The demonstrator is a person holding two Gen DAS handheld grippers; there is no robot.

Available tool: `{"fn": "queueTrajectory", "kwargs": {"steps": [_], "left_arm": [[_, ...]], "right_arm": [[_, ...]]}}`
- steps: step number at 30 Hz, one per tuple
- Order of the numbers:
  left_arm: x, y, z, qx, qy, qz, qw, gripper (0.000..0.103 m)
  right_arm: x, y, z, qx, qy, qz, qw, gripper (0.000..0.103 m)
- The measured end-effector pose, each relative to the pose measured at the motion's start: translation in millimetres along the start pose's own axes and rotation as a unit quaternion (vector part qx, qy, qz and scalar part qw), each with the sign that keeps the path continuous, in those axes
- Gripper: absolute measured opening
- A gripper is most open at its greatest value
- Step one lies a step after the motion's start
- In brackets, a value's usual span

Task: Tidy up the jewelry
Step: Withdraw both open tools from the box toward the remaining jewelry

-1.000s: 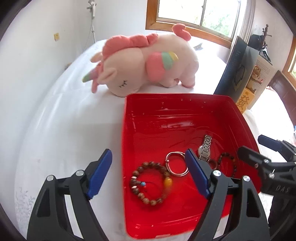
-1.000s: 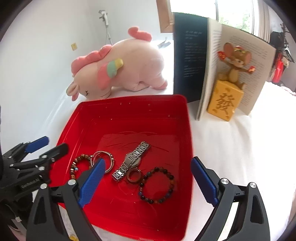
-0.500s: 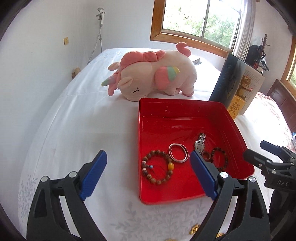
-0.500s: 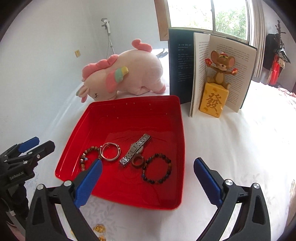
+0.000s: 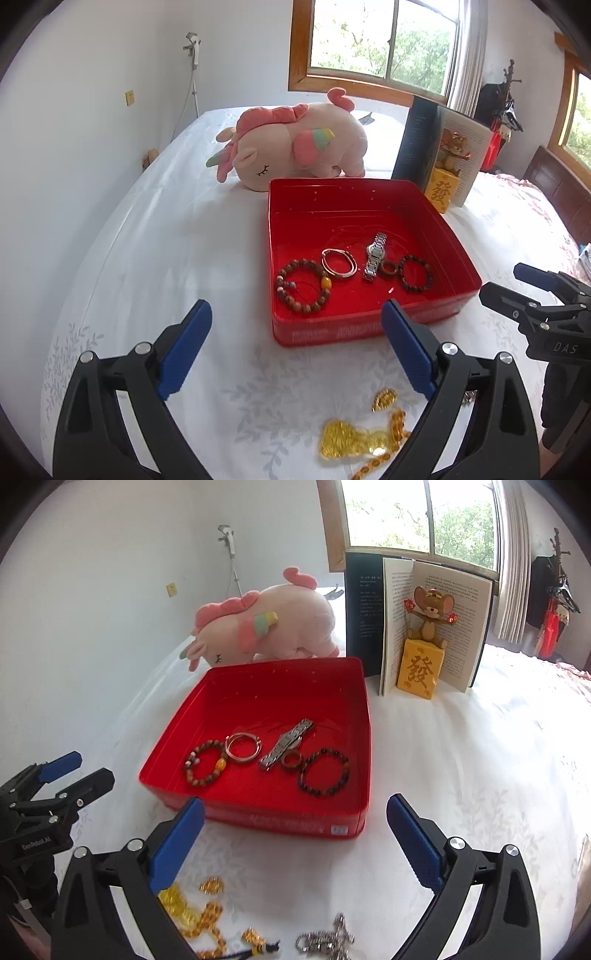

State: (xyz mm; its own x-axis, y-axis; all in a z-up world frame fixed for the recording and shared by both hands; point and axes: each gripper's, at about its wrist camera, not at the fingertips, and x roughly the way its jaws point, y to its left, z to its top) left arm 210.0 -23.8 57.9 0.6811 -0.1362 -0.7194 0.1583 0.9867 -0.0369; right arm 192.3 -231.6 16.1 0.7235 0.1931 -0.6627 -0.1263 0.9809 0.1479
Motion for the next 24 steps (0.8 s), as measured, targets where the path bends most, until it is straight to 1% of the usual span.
{"fn": "queueTrajectory", "kwargs": {"steps": [9, 14, 24], "left_arm": [[-21, 1, -28, -0.005, -0.013, -0.006, 0.9999, 0.092], [-26, 4, -45, -0.005, -0.014, 0.000, 0.9999, 0.093], [-27, 16, -72, -0.017, 0.002, 0.008, 0.9998, 0.093]], "right_arm": [[-20, 0, -33, 0.000, -0.006, 0.007, 1.000, 0.099], [-27, -6, -48, 0.004, -0.010, -0.002, 1.000, 0.099], [-36, -15, -75, 0.012, -0.005, -0.007, 1.000, 0.099]]}}
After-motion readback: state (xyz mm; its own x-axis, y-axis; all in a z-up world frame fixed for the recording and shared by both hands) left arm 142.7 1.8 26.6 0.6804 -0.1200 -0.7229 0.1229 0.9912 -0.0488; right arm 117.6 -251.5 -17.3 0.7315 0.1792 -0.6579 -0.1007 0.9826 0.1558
